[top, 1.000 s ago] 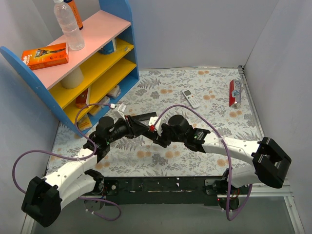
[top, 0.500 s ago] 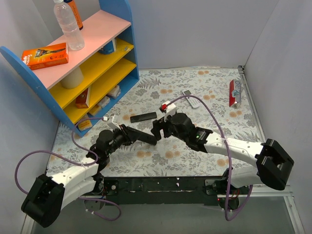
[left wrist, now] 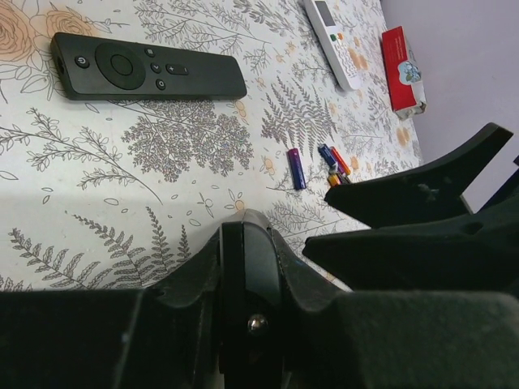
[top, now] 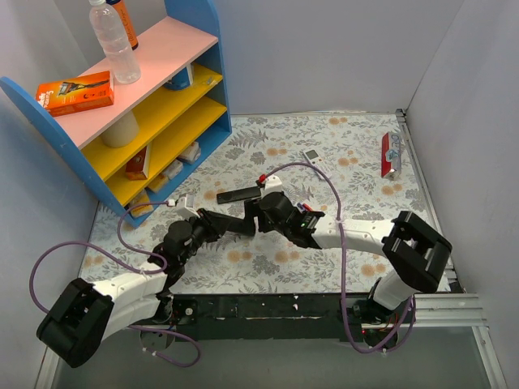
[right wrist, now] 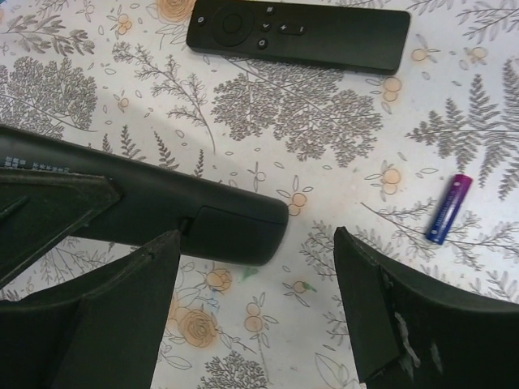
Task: Load the batteries into the remote control
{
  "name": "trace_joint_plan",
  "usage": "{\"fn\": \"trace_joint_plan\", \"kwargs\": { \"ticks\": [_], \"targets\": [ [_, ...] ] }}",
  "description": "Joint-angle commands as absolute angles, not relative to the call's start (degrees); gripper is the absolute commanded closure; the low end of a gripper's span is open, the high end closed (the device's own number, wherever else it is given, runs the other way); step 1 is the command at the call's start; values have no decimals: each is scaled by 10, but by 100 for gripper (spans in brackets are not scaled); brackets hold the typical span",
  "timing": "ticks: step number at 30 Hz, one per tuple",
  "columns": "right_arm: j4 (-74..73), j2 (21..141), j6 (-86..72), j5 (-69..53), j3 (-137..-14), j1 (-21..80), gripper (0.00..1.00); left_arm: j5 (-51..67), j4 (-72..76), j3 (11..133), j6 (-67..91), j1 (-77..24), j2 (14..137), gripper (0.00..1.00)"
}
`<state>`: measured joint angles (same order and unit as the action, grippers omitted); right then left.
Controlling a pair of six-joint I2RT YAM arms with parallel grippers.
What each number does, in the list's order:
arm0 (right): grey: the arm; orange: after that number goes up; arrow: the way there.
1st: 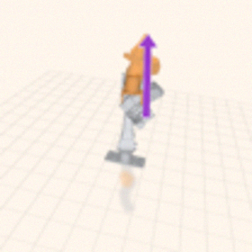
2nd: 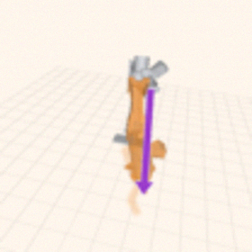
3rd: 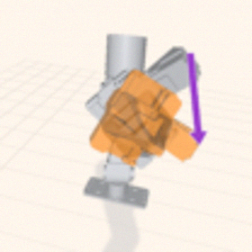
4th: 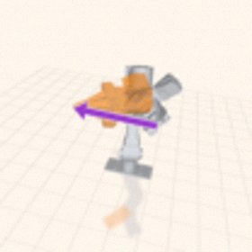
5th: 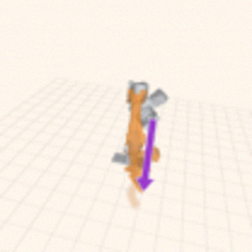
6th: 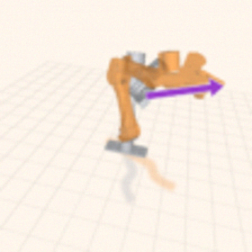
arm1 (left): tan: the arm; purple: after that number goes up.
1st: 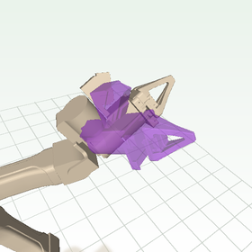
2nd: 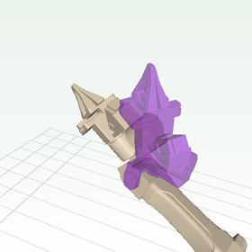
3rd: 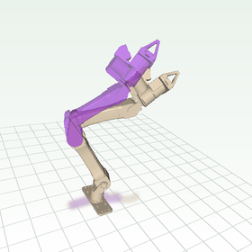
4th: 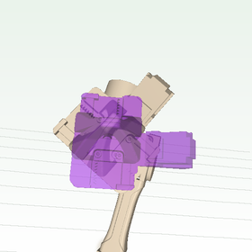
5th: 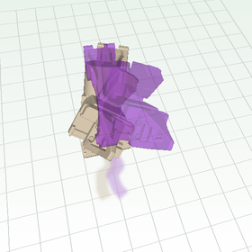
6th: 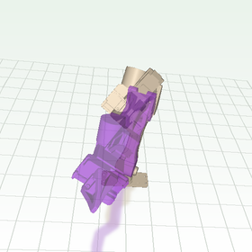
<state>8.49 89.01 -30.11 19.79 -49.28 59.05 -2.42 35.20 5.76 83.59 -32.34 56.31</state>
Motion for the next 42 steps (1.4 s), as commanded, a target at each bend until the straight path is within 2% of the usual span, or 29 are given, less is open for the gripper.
{"fn": "trace_joint_plan", "kwargs": {
  "ticks": [1, 25, 35, 42],
  "targets": [
    [100, 913, -339, 211, -526, 605, 19, -69, 325, 80, 831, -332, 568, 100],
    [139, 956, -362, 224, -528, 609, 29, -94, 250, 112, 850, -352, 567, 100],
    [142, 971, -362, 226, -520, 605, 41, -96, 243, 119, 851, -359, 571, 100],
    [133, 986, -353, 221, -528, 603, 45, -96, 239, 123, 853, -363, 571, 100]
  ]
}}
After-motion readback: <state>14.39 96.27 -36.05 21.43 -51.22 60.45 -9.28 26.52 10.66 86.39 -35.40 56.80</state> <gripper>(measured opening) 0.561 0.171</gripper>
